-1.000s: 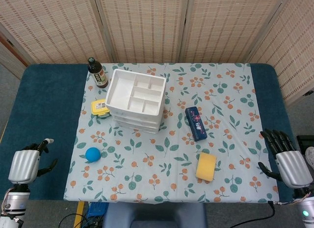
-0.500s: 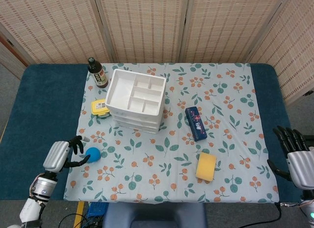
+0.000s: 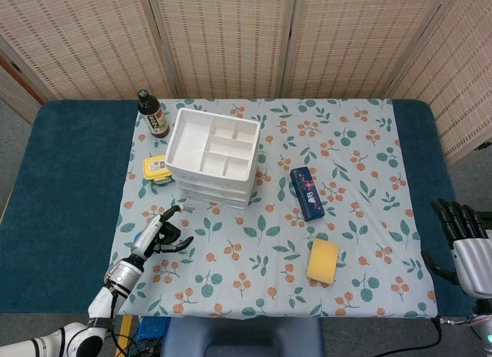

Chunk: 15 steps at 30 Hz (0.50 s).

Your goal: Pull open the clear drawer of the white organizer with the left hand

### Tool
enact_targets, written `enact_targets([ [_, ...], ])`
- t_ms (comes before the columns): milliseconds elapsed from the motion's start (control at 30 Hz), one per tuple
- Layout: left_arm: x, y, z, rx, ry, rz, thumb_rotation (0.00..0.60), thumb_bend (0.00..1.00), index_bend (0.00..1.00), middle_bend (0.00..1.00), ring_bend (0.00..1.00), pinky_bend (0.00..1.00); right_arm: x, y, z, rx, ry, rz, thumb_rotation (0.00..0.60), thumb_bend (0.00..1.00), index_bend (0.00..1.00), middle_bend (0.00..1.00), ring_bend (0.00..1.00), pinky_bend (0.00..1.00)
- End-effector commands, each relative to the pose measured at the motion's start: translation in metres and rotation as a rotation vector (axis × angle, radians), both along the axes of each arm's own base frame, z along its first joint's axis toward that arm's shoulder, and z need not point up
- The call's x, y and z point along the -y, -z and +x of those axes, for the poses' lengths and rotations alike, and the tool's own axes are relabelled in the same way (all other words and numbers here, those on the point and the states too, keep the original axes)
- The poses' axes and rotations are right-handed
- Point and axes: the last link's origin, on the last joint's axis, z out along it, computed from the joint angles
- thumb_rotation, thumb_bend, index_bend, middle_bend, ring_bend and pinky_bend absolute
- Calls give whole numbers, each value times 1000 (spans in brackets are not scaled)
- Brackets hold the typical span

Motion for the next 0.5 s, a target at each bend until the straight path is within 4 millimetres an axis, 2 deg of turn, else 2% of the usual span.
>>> enact_targets([
  [33, -4, 12, 6, 72, -45, -26, 600, 260, 159, 1000, 1000, 1000, 0, 1, 0, 2, 1, 1, 600, 308, 0, 38, 0, 8],
  [500, -18, 37, 34, 328, -203, -72, 600, 260, 145, 1000, 1000, 1000, -3, 1, -5, 4, 25, -4, 600, 308, 0, 38, 0, 8],
])
